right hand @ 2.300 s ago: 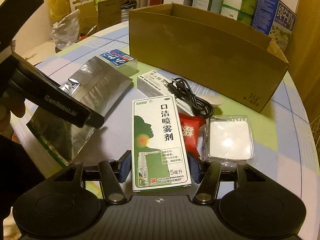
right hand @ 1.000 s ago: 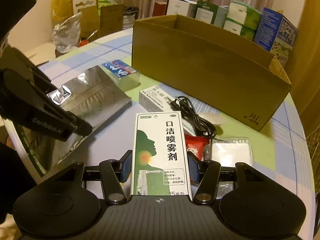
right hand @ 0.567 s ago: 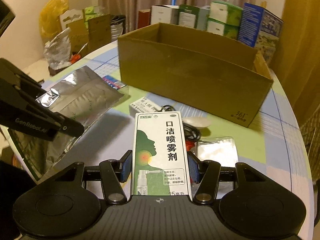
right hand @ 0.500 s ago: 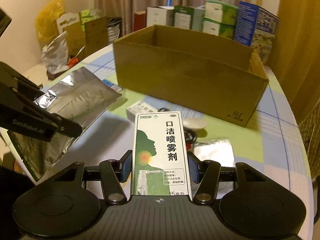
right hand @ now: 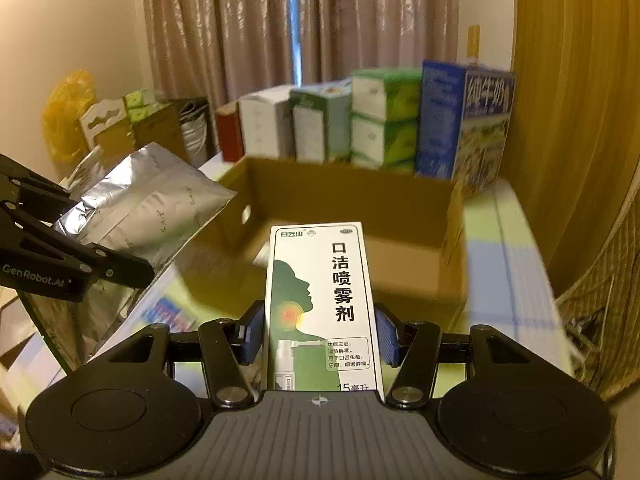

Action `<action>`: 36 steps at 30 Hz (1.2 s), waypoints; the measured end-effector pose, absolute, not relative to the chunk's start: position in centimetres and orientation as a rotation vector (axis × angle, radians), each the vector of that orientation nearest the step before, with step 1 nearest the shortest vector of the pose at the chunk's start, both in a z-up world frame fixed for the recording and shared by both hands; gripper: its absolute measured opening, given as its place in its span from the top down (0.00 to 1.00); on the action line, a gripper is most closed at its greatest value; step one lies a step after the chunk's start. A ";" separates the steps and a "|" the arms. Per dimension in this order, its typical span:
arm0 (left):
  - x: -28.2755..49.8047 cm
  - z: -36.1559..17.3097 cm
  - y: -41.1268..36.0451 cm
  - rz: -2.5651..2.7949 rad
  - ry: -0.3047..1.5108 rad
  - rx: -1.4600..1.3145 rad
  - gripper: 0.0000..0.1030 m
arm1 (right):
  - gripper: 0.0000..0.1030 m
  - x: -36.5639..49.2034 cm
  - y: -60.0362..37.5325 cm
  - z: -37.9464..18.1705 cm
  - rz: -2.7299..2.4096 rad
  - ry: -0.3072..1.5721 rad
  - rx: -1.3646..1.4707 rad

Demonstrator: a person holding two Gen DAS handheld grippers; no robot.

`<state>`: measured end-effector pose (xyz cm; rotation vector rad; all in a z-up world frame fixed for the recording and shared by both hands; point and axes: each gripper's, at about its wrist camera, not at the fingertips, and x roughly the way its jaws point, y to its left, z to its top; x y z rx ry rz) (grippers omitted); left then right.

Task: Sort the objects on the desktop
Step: 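Lift both held items and carry them over the cardboard box, then lower both items into the box and open both tools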

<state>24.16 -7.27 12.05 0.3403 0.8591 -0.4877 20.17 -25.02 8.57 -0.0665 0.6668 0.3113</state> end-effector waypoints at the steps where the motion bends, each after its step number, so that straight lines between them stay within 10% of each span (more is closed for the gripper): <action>1: 25.2 12.6 -7.9 -0.489 0.850 0.348 0.68 | 0.49 21.2 -25.2 9.1 0.304 0.657 -0.071; 36: 42.5 4.1 -14.9 -0.493 0.898 0.295 0.63 | 0.49 38.5 -28.9 1.8 0.223 0.779 0.027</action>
